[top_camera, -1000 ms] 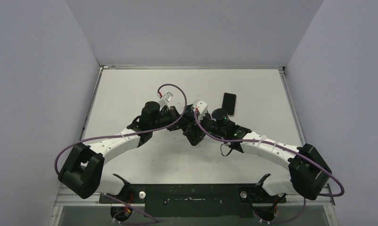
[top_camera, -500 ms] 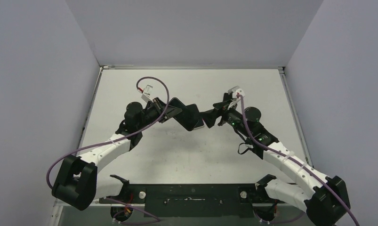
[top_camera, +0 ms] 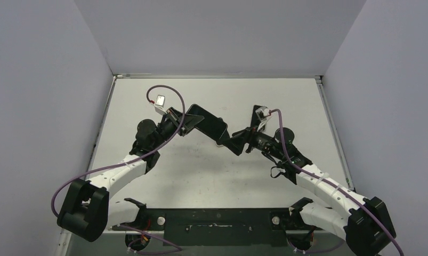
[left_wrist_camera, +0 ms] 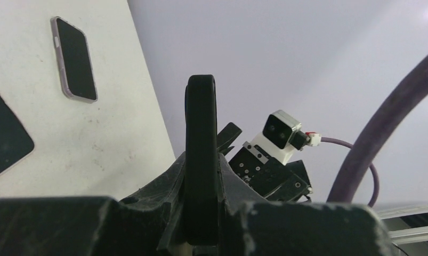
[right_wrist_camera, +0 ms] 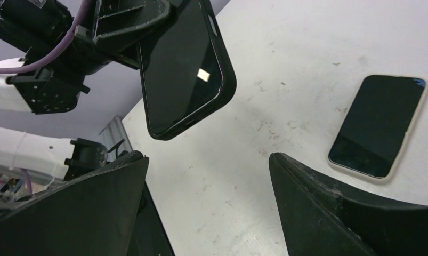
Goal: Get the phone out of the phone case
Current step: Remove the phone case from the phone.
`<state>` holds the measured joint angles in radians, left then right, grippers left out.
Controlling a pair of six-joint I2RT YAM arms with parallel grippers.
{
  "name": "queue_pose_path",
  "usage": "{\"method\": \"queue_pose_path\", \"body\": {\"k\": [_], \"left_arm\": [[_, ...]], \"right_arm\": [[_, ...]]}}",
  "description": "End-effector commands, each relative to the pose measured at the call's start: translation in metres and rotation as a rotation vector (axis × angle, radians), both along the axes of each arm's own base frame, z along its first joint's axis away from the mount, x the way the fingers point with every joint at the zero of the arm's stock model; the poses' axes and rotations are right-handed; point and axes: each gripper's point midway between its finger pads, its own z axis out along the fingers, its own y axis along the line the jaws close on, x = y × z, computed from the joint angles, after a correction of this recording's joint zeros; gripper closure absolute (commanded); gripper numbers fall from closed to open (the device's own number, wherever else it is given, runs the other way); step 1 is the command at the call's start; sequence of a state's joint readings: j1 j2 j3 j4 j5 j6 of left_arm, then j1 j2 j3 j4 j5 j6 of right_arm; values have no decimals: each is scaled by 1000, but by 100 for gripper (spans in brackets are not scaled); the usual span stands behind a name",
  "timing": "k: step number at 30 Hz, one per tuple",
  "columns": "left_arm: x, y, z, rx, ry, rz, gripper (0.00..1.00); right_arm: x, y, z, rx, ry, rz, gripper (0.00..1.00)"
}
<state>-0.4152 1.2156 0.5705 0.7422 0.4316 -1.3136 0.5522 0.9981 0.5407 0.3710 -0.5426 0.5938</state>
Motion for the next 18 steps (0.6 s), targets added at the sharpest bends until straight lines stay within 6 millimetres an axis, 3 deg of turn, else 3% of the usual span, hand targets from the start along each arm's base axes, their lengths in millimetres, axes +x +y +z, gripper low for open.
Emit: {"method": "queue_pose_path", "body": {"k": [1,11,18], "left_arm": [[-12,5,63,-159,-141,-6,100],[-19,6,71,-196,-135,-10,100],[-21,6,71,-194,-138,-11,100]], "right_arm": [[-16,19,36,145,-84,134,16],[-22,43,60,216,-152,241,34],[-20,47,74,243,-177,252,39]]}}
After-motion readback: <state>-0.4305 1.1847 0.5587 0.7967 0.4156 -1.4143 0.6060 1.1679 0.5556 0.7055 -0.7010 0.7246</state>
